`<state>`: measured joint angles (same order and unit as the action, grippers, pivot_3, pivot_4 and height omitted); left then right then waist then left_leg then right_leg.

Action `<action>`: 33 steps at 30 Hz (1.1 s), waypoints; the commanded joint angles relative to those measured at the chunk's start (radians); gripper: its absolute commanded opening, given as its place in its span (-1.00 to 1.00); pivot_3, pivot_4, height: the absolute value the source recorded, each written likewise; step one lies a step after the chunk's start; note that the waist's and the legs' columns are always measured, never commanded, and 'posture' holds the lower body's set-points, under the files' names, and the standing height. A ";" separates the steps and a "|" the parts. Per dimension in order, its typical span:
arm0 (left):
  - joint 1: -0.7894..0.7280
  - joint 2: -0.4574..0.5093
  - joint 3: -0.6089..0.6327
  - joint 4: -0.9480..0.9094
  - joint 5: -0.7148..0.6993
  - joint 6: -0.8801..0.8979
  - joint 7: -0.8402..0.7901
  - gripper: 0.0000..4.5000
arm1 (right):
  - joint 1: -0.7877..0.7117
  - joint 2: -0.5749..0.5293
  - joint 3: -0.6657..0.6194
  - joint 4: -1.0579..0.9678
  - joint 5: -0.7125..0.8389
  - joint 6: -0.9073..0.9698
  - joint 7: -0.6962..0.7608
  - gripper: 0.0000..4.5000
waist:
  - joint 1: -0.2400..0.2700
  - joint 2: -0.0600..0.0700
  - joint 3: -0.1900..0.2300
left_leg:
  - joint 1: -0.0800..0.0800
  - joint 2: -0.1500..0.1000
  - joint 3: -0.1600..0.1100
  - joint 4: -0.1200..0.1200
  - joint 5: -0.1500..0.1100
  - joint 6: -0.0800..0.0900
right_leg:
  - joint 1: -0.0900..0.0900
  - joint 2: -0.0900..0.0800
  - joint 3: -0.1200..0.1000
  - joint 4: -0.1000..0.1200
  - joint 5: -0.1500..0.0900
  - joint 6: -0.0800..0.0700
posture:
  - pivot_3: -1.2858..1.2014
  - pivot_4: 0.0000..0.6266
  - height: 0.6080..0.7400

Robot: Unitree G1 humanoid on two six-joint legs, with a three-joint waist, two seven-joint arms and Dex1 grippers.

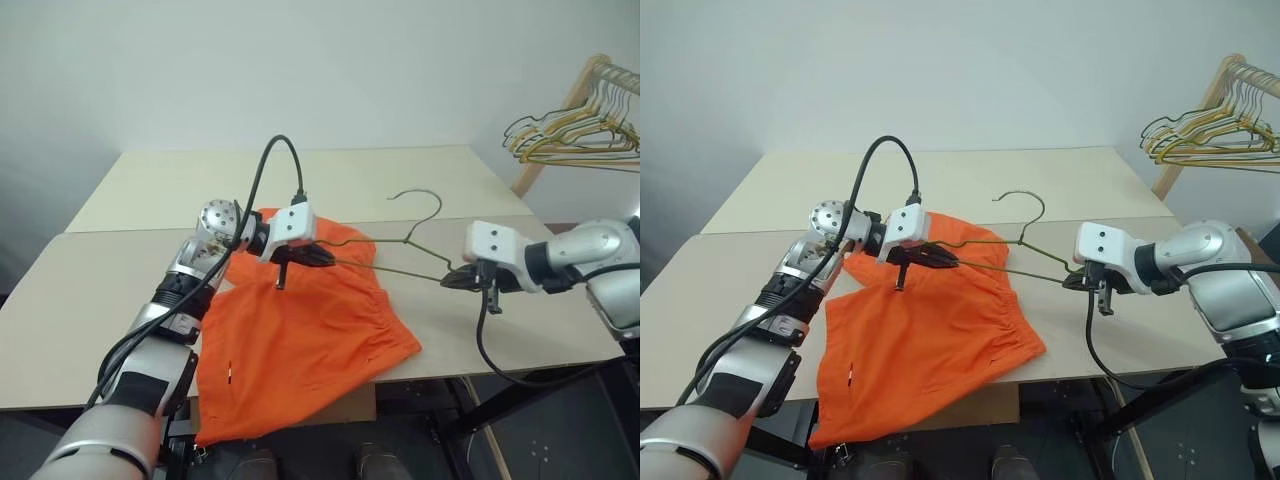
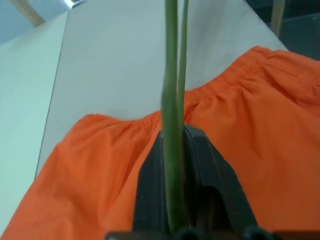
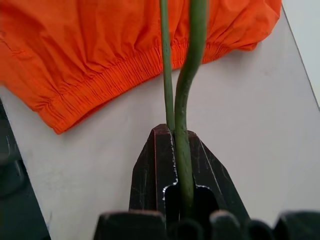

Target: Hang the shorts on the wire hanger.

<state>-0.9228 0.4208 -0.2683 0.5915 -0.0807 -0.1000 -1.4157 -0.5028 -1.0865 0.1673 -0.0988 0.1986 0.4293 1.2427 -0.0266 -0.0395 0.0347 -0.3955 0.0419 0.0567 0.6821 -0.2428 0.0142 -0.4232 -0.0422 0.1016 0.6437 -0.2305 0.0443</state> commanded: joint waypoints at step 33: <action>0.205 0.122 0.115 -0.302 -0.157 0.132 -0.091 0.99 | 0.647 -0.050 -0.517 -0.275 0.663 1.039 -0.122 -1.00 | 0.014 0.000 -0.001 | -0.003 0.002 -0.004 0.012 0.001 0.001 | 0.003 0.001 -0.003 0.002 0.001 0.009 | 0.08 -1.00 1.00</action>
<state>-0.7065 0.5314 -0.1727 0.3311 -0.2097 0.0267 -1.5084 0.1422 -1.1156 -0.3351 -0.3466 0.8165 1.4884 1.0769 -0.0128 -0.0392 0.0340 -0.3982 0.0437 0.0525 0.6939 -0.2422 0.0149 -0.4202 -0.0408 0.0989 0.6460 -0.2293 0.0530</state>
